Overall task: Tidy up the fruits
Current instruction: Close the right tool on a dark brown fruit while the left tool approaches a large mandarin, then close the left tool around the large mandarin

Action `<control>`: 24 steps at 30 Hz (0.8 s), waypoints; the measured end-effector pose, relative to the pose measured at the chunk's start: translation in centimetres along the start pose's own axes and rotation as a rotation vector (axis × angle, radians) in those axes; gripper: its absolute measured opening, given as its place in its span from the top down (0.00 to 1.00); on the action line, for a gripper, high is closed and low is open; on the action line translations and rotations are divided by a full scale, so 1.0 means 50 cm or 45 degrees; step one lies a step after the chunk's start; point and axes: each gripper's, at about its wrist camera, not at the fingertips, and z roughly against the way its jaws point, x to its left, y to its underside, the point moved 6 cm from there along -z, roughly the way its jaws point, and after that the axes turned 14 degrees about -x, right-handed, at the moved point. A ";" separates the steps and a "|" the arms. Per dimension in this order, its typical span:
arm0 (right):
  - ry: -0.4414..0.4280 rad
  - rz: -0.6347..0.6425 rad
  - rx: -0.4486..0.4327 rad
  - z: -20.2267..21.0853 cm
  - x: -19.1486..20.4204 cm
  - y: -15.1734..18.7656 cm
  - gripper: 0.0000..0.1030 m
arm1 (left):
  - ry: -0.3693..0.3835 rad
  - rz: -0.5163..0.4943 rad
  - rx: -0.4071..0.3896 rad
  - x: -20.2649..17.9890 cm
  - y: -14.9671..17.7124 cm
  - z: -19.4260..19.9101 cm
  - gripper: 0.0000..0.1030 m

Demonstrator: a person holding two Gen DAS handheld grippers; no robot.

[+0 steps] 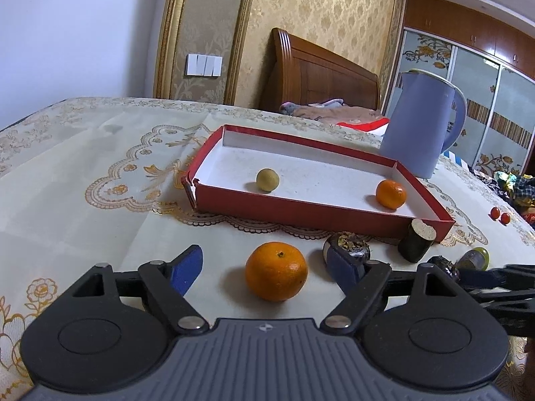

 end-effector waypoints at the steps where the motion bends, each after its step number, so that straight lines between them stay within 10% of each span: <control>1: -0.001 0.002 0.001 -0.003 0.001 0.000 0.52 | 0.000 0.001 -0.002 0.000 0.000 0.000 0.21; 24: 0.033 -0.018 -0.073 0.008 0.000 -0.011 0.62 | 0.039 -0.113 0.046 -0.030 0.008 -0.013 0.21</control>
